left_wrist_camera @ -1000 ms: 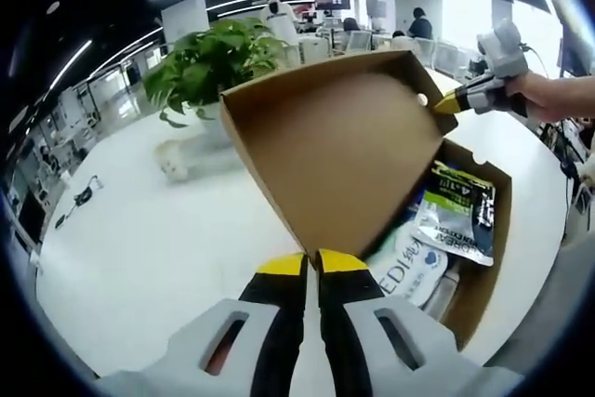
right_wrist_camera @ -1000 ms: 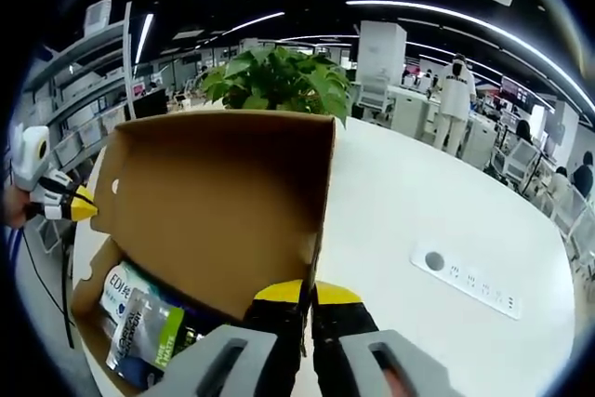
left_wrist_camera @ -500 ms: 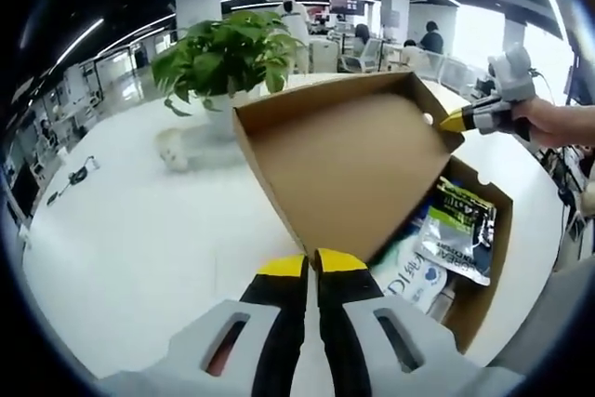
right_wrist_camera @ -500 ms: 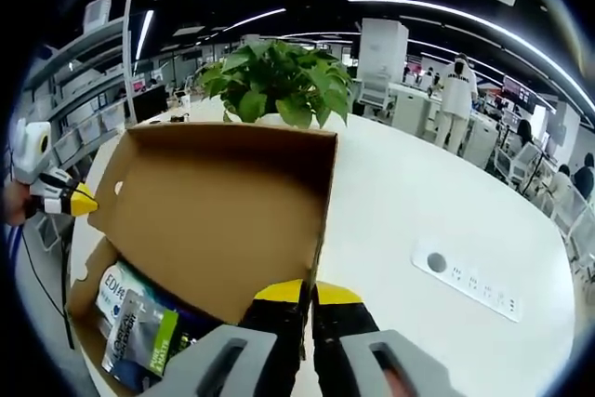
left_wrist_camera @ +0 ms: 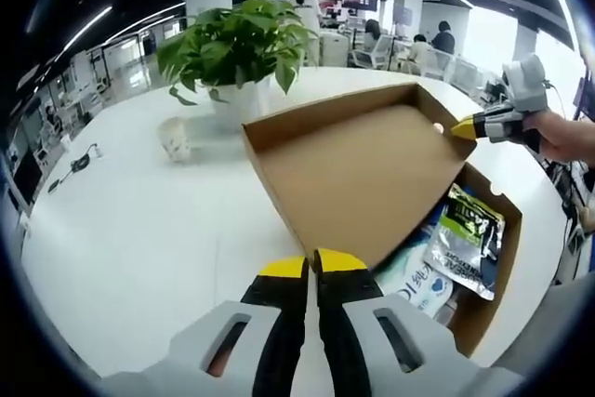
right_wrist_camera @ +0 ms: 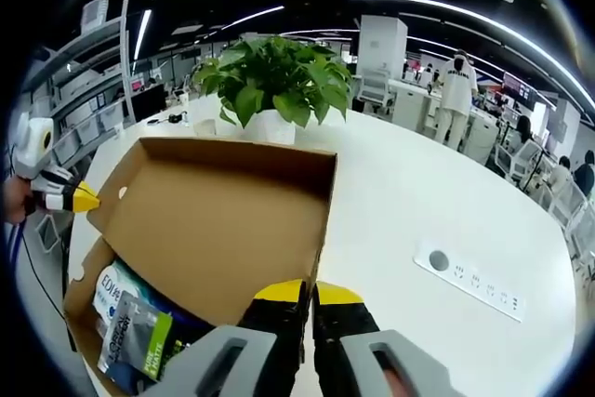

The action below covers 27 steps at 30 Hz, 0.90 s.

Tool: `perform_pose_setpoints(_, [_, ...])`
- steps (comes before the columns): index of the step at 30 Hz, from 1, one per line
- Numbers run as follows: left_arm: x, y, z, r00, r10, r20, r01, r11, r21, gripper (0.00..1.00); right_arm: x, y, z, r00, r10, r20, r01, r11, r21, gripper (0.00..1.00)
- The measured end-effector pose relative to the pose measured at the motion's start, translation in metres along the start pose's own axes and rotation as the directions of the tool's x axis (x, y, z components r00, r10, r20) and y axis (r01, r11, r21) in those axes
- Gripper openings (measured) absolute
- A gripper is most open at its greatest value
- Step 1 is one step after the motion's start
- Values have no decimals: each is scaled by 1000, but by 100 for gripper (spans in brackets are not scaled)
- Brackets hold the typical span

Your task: Operate the shoe box by opening the lid, removing the specified soft item, and placing it in the target area until the item is outside and the box remains undamaged.

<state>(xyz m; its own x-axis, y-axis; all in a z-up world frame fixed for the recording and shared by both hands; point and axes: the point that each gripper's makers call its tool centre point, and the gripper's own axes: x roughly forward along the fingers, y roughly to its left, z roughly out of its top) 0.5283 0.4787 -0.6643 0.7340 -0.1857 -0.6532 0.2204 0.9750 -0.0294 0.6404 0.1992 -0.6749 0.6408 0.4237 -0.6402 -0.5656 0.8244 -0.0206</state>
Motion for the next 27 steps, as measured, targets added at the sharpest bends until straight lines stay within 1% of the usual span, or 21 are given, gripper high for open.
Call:
perform_pose_setpoints(2, [3,2,0,1000,0,-6,0,1000,0,2,1,-1,0,1000,1,-2,-1,1000,1,0])
perform_pose_setpoints(16, [-1,-3,-1,1000,5,-31,-5,1000,-1,2,9,-1,-3,1000,1,-19,-1,1000,0,0])
perform_pose_setpoints(27, [5,1,-1,999,11,-53,-12,1000,-11,2,17,-3,-5,999,2,-42,-2,1000,-9,0])
